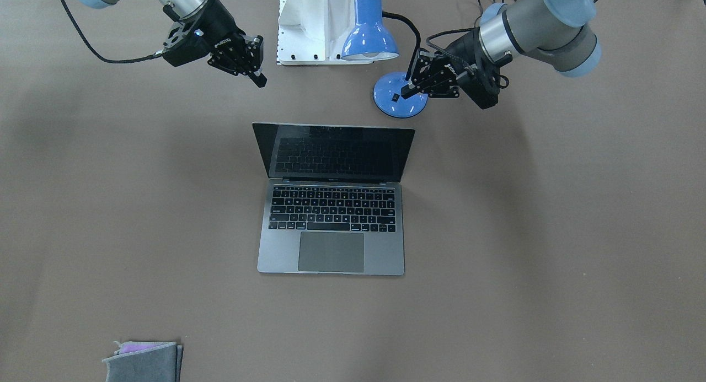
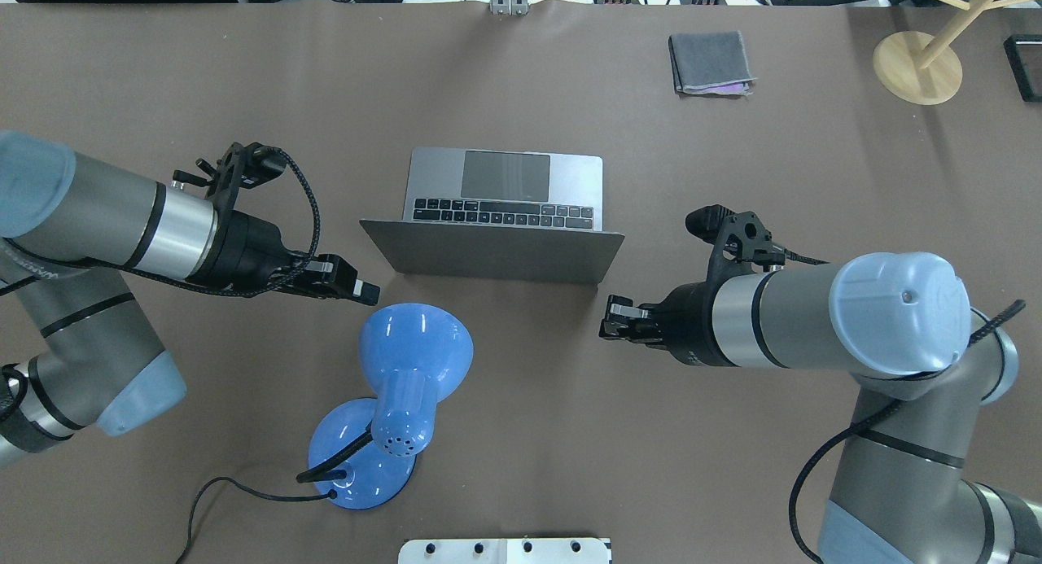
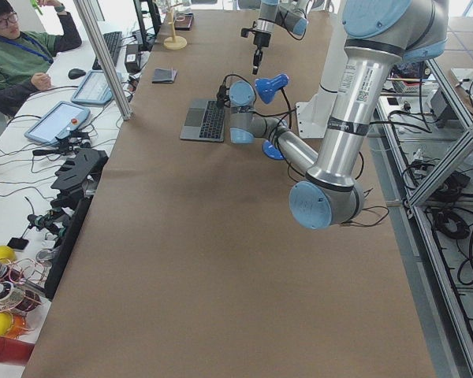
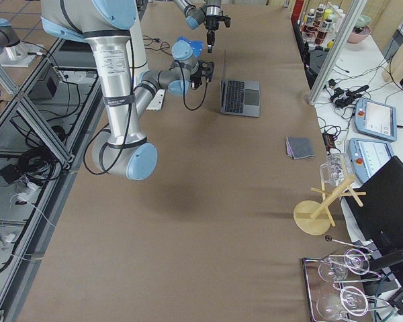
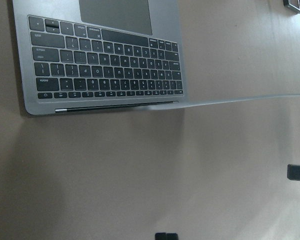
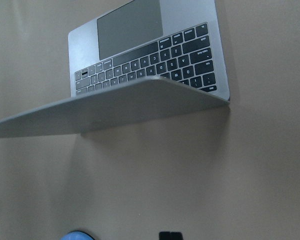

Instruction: Close laptop

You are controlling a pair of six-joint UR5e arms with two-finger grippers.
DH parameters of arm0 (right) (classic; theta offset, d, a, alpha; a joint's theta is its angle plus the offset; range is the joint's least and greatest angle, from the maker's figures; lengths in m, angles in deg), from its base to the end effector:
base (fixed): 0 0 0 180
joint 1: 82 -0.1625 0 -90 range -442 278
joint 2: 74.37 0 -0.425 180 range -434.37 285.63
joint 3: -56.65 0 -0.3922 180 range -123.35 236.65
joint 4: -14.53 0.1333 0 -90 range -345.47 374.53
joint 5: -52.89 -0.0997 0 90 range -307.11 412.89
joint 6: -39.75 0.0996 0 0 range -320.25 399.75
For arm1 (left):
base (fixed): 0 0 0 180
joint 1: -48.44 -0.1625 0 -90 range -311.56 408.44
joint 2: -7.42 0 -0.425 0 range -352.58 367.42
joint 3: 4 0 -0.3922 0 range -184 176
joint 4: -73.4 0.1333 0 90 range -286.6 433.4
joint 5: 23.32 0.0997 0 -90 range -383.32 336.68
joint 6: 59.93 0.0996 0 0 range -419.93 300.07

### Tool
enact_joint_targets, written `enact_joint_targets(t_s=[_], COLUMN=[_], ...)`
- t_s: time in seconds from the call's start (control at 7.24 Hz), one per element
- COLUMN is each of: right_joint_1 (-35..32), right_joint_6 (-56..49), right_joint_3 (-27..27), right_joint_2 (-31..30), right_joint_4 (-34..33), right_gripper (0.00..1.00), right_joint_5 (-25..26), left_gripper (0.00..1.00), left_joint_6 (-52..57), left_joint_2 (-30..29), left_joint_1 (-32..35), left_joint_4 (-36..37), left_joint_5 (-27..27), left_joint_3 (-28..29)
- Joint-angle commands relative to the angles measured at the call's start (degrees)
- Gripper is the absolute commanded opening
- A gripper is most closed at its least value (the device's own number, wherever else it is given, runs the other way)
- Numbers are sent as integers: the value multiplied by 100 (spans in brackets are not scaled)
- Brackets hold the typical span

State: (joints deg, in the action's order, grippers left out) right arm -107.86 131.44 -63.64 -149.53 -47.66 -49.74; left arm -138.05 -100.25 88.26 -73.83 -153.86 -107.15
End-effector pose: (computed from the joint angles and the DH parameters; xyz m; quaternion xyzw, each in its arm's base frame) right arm -0.4082 -0.3218 0.2286 0.0372 -0.5962 0.1268 0.7919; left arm 0.3746 -0.4016 0.2694 0.0601 0.6953 0.0708 0.7127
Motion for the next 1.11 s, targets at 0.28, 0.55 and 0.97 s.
enact_joint_targets(t_s=[0.28, 0.55, 0.97], right_joint_1=[-419, -543, -543], right_joint_6=[-81, -99, -108], right_joint_3=[225, 252, 419], right_joint_2=[290, 458, 546], right_joint_4=[-39, -459, -452], right_gripper=[0, 0, 0], right_joint_5=[-19, -29, -20], left_gripper=[0, 0, 0], left_joint_6=[7, 7, 34], left_joint_2=[-211, -211, -421], left_joint_1=[17, 25, 130], left_joint_4=[19, 19, 368], left_joint_5=[142, 371, 486], left_joint_3=[190, 278, 349])
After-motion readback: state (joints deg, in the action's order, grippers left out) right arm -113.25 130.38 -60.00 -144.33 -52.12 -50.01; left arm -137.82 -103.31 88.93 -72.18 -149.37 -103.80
